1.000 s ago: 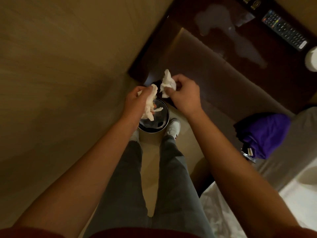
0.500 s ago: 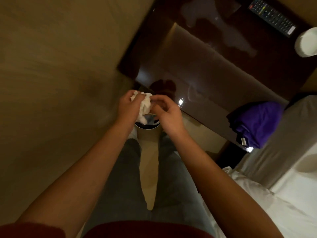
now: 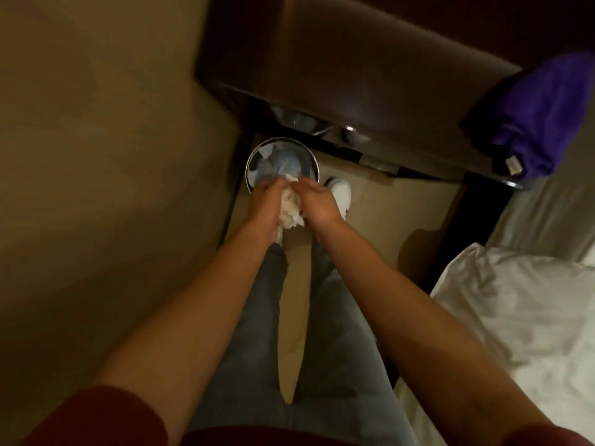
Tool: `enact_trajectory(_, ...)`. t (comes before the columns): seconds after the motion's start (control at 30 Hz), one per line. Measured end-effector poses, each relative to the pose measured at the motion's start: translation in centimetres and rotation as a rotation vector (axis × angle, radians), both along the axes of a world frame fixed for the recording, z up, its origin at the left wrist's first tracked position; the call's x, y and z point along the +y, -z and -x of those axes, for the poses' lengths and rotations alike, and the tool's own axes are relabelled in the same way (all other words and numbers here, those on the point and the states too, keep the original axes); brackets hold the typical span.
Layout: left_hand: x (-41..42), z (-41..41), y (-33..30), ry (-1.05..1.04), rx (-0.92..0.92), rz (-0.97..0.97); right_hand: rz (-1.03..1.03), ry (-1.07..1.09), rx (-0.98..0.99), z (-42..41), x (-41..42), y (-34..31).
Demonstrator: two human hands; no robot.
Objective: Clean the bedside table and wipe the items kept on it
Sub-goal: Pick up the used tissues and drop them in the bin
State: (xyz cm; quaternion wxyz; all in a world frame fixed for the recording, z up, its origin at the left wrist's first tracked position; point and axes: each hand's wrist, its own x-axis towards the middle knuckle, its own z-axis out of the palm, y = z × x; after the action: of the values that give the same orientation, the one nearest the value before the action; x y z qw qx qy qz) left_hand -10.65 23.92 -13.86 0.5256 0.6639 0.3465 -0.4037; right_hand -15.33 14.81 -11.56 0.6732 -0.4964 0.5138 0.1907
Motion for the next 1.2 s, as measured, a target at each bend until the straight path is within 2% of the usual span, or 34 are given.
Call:
enact_trajectory(0.27, 2.3, -0.3, 8.0, 0.23, 0.091, 0.025, 0.009, 0.164, 0.141, 0.7, 4.1, 8.6)
enact_trajectory(0.4, 2.6, -0.7, 12.6, 0.235, 0.116, -0.045, 0.067, 0.131, 0.18, -0.6, 4.5, 12.9)
enact_trajectory(0.6, 0.7, -2.8, 17.6, 0.47, 0.045, -0.137, 0.157, -0.001, 0.217, -2.5, 3.4, 18.5)
enact_trajectory(0.8, 1.5, -3.8, 21.5, 0.476, 0.186, -0.11, 0.165, -0.033, 0.239, -3.0, 3.2, 23.4)
enact_trajectory(1.03, 2.3, -3.6, 21.3, 0.378, 0.186, -0.161, 0.137, 0.003, 0.266, -3.2, 3.4, 23.8)
enact_trajectory(1.2, 2.0, -3.4, 19.4, 0.49, 0.085, -0.229, 0.13, 0.0, 0.254, -3.3, 2.4, 21.1)
